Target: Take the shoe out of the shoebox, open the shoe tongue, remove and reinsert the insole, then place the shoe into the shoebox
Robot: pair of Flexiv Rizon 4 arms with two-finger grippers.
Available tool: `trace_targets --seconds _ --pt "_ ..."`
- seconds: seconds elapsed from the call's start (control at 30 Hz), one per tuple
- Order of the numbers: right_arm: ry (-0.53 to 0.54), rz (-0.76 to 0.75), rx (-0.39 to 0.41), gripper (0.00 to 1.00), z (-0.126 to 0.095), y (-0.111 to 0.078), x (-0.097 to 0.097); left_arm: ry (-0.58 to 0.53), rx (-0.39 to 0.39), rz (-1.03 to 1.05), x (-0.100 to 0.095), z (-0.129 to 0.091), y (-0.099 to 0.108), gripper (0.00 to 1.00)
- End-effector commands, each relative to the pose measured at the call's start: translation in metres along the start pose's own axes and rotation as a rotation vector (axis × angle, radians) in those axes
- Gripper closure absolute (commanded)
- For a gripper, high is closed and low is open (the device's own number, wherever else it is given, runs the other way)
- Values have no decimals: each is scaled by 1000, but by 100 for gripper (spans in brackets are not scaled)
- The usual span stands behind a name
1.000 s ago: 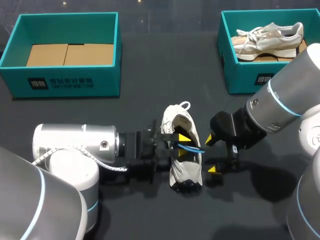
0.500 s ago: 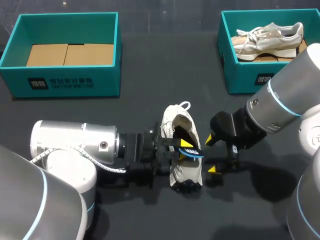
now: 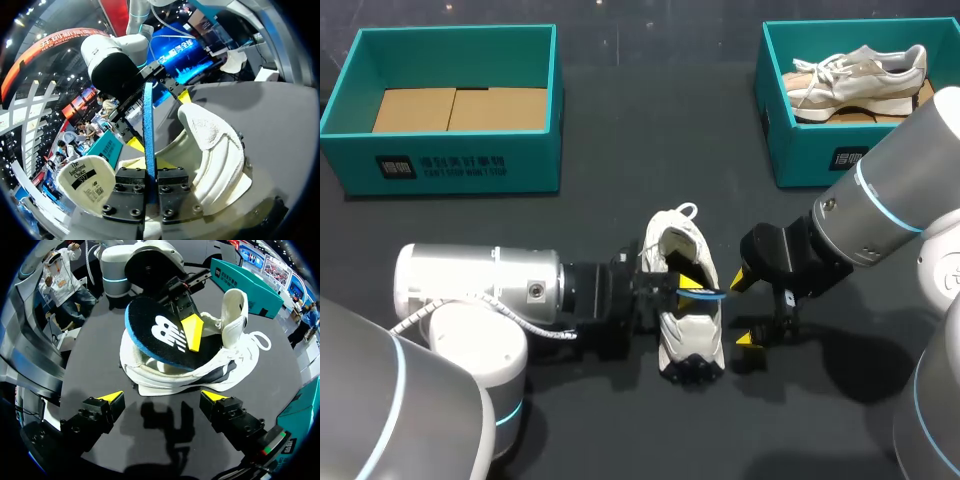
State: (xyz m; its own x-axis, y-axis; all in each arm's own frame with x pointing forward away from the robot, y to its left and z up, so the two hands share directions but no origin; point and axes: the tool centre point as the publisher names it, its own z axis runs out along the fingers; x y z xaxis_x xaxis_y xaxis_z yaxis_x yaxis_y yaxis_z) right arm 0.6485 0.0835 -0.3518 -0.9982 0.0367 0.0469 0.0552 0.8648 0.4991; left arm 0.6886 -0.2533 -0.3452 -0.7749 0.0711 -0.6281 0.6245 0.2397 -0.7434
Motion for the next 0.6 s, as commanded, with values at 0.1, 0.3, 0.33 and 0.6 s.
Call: trace_targets --seconds 0.1,0.3,0.33,0.6 --pt "-3 0 1 0 1 0 1 0 2 -13 -6 5 2 100" --pt "-3 0 1 0 1 0 1 -5 29 -37 -5 -3 -13 86" --pt "-3 0 1 0 1 0 1 -3 33 -39 -5 -5 -16 84" --pt "-3 0 1 0 1 0 1 10 56 -43 -3 -11 -38 75"
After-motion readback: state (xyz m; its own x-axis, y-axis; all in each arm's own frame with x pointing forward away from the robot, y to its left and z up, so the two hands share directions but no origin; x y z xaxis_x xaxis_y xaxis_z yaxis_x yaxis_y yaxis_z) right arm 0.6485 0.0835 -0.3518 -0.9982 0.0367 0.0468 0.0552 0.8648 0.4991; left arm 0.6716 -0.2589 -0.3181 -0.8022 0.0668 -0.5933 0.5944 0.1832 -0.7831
